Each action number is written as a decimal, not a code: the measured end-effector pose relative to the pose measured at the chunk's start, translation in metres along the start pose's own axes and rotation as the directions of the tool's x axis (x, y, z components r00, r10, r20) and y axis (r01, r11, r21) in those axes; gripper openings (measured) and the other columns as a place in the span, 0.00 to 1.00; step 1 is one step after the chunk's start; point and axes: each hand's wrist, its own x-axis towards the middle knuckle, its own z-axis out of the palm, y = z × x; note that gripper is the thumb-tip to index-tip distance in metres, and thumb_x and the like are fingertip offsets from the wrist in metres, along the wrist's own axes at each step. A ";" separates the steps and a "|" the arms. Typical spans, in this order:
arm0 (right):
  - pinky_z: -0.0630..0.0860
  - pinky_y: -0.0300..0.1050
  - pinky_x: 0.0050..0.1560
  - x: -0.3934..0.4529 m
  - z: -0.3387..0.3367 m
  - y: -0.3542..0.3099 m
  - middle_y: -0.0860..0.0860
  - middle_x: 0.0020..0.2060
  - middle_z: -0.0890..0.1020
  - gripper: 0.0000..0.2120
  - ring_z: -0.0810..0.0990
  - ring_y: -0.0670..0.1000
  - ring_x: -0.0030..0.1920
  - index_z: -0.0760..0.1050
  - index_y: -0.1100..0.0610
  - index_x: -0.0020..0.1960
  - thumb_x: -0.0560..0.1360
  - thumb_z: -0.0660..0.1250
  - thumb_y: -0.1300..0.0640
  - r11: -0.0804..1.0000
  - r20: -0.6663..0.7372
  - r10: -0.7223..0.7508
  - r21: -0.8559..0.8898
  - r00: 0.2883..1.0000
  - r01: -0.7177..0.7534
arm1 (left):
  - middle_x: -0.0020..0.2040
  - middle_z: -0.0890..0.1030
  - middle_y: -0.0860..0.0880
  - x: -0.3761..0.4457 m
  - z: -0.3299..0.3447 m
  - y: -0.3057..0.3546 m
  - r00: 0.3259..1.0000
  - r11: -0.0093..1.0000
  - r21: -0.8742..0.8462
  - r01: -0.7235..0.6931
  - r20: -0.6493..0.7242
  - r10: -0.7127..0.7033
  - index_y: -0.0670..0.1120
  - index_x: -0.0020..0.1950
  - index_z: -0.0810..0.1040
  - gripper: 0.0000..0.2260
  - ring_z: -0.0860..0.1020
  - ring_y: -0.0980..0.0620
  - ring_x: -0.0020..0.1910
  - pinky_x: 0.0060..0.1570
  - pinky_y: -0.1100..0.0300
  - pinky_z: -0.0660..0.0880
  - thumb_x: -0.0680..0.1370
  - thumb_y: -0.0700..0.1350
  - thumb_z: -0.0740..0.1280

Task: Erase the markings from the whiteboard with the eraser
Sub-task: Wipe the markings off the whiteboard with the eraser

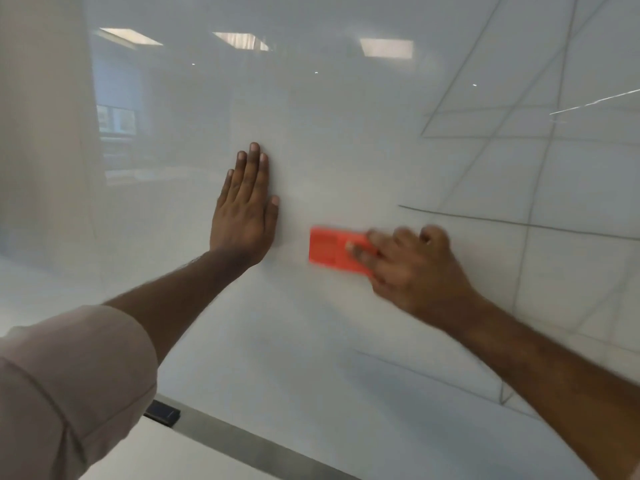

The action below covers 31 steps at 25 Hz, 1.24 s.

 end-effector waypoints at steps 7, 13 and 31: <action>0.65 0.51 0.48 -0.058 0.007 -0.049 0.54 0.58 0.80 0.21 0.78 0.55 0.48 0.74 0.52 0.68 0.74 0.67 0.55 0.983 0.118 -0.172 0.088 0.978 0.162 | 0.84 0.50 0.43 0.006 -0.001 0.029 0.994 0.994 -0.046 0.098 -0.040 -0.100 0.40 0.82 0.50 0.30 0.47 0.47 0.83 0.81 0.50 0.47 0.82 0.48 0.53; 0.65 0.50 0.48 -0.096 -0.008 0.003 0.52 0.57 0.82 0.20 0.81 0.54 0.48 0.74 0.50 0.67 0.75 0.68 0.55 0.932 0.088 -0.359 0.091 0.929 0.352 | 0.83 0.50 0.44 0.027 -0.004 0.044 0.996 0.997 -0.027 -0.071 -0.055 0.069 0.41 0.83 0.49 0.30 0.47 0.47 0.83 0.81 0.50 0.48 0.82 0.49 0.53; 0.65 0.50 0.46 -0.051 -0.042 0.090 0.53 0.56 0.81 0.19 0.77 0.53 0.45 0.74 0.50 0.70 0.79 0.64 0.52 0.962 0.102 -0.227 -0.132 0.969 0.239 | 0.83 0.52 0.44 0.139 -0.014 0.137 0.951 0.971 -0.084 -0.223 -0.236 0.197 0.42 0.83 0.52 0.27 0.49 0.47 0.83 0.81 0.51 0.47 0.85 0.49 0.51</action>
